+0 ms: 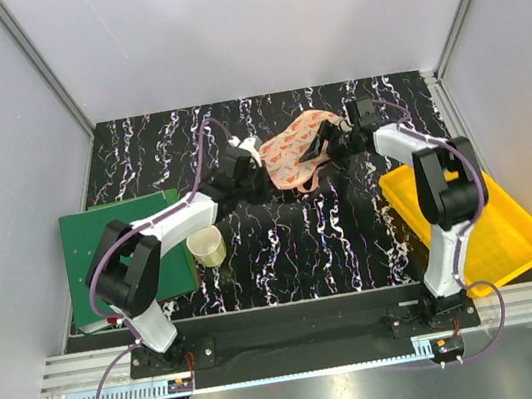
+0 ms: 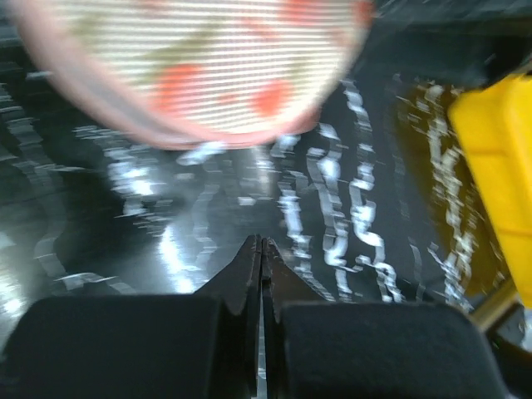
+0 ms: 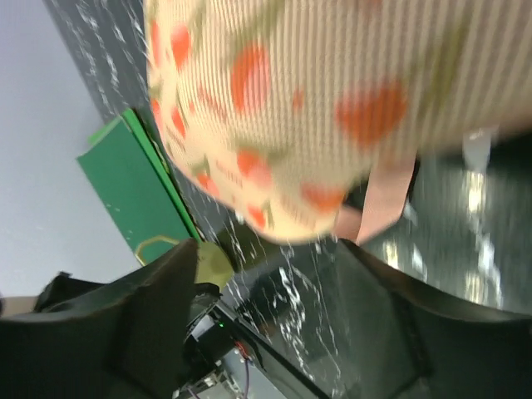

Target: Place the bra in the laundry bag and zip it closed

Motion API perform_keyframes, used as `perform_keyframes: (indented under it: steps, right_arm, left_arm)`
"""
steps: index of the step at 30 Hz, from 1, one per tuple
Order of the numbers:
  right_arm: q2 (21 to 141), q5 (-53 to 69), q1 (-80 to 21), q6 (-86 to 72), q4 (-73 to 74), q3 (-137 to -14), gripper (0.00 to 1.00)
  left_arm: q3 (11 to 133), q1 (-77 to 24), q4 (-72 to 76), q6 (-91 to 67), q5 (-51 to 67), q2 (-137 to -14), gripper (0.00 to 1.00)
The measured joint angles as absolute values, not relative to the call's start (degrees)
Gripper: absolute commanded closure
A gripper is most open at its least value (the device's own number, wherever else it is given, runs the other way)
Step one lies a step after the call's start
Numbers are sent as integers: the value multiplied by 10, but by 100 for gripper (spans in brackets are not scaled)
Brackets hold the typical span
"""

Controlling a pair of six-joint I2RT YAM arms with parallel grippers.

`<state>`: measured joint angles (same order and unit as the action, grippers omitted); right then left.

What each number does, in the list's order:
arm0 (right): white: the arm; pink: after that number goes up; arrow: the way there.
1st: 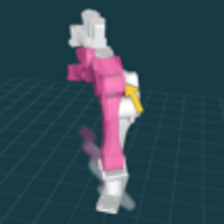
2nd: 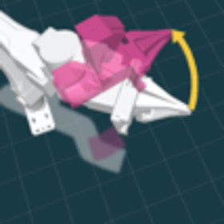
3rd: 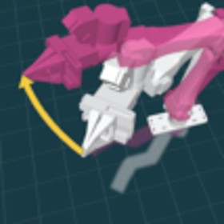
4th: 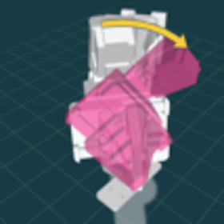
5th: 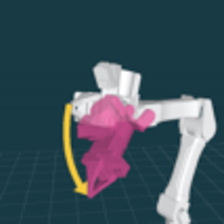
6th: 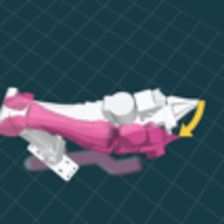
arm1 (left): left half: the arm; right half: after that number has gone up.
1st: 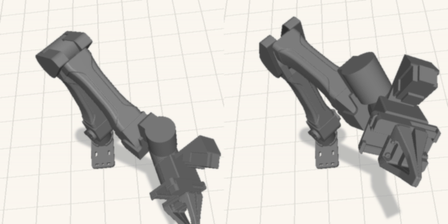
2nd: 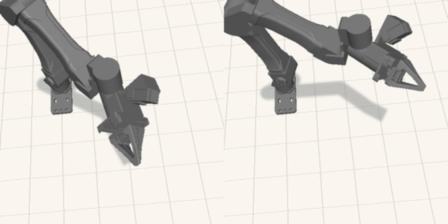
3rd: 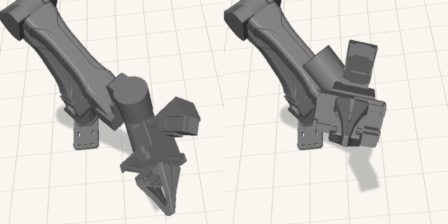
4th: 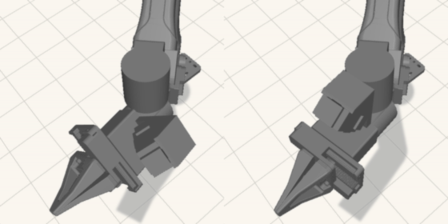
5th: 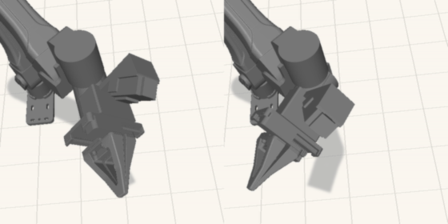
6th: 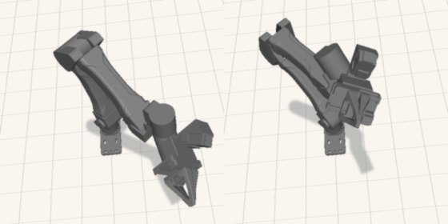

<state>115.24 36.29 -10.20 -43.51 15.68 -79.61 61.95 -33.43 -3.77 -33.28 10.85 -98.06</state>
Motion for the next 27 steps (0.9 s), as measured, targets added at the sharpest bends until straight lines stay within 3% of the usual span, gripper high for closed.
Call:
perform_keyframes:
  steps: [4, 10, 16, 23, 27]
  right_arm:
    - [1047, 315, -116, -427, 191, -721, 16]
    - [941, 312, -113, -472, 138, -630, 17]
    - [993, 322, -139, -589, 0, -571, 23]
    - [1084, 285, -191, -681, -81, -580, 41]
    - [1107, 244, -192, -706, -97, -588, 62]
  left_arm:
    - [642, -368, -29, -333, 113, -987, 100]
    - [643, -368, -37, -319, 102, -987, 68]
    - [591, -355, -34, -312, 77, -958, 55]
    - [565, -340, -27, -303, 54, -917, 45]
    - [551, -333, -20, -300, 54, -914, 43]
